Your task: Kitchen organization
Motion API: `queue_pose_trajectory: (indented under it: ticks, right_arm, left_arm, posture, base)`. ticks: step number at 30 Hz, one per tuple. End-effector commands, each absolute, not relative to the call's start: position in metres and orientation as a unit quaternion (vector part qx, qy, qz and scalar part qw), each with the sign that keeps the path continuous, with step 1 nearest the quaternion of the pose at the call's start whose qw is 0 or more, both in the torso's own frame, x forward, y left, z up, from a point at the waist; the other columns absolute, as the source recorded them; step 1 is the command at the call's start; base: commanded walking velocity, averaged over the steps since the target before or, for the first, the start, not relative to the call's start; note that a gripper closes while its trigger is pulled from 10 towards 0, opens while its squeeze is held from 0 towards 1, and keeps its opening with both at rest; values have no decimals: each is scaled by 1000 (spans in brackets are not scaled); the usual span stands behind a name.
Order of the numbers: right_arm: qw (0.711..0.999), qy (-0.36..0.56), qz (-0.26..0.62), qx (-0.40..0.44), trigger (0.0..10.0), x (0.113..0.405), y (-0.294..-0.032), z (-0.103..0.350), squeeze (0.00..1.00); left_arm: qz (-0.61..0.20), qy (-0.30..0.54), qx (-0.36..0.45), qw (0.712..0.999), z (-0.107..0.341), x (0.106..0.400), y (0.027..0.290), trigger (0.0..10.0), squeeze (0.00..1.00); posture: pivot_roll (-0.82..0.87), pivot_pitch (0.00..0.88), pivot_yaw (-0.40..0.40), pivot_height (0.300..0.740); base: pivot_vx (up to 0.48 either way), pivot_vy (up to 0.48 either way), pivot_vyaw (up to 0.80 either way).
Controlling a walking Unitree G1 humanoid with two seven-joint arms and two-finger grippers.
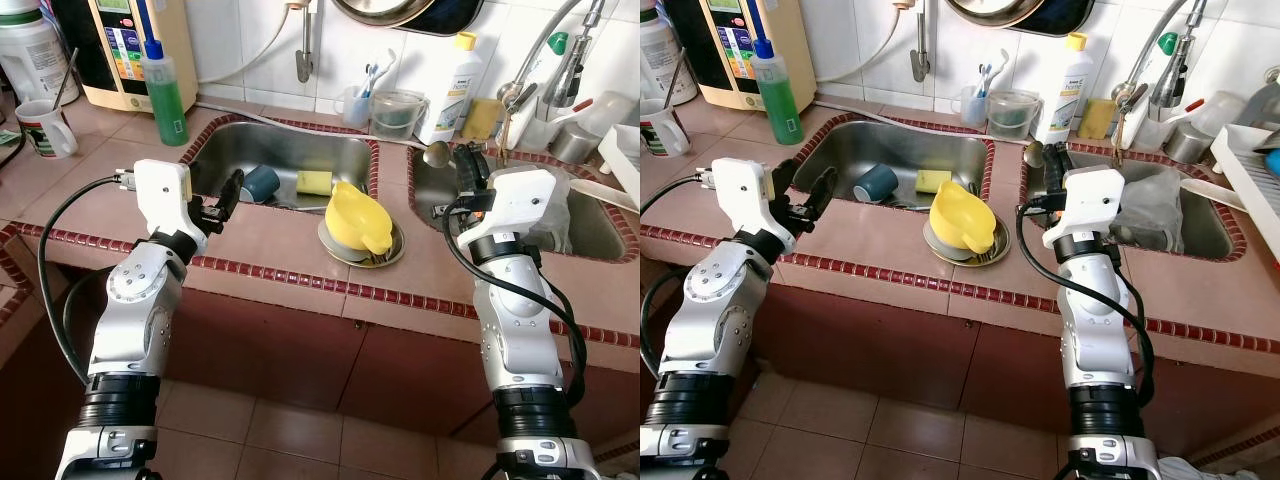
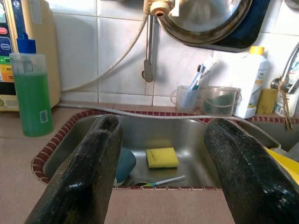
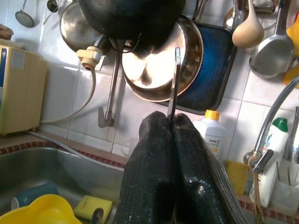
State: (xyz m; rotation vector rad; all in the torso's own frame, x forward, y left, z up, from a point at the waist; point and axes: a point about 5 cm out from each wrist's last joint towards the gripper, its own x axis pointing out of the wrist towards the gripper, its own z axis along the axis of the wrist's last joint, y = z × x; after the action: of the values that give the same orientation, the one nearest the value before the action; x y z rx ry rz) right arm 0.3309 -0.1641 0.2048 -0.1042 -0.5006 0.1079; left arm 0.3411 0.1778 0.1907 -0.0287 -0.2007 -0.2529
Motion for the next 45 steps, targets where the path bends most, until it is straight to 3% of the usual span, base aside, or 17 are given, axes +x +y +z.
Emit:
queue_pose_trajectory:
  ticks: [1, 30, 37, 45]
  right_arm:
    - [963, -258, 49, -54, 10000, 331, -165, 210, 0]
    - [961, -262, 62, -62, 10000, 335, -164, 213, 0]
    - [978, -194, 45, -70, 10000, 343, -172, 198, 0]
    - [988, -144, 14, -60, 10000, 350, -191, 188, 0]
  left_arm:
    - [-121, -106, -16, 987, 197, 344, 178, 10000, 0]
    - [-115, -115, -20, 986, 200, 349, 178, 10000, 0]
    - [-96, -108, -12, 989, 199, 350, 180, 10000, 0]
    - [-142, -90, 5, 986, 199, 342, 171, 10000, 0]
  posture:
    - [96, 0, -53, 740]
    - [104, 0, -80, 740]
    - [103, 0, -85, 740]
    - [100, 0, -86, 740]
  base:
    - [319, 0, 0]
    - [333, 0, 0]
    - [79, 0, 0]
    - [0, 0, 0]
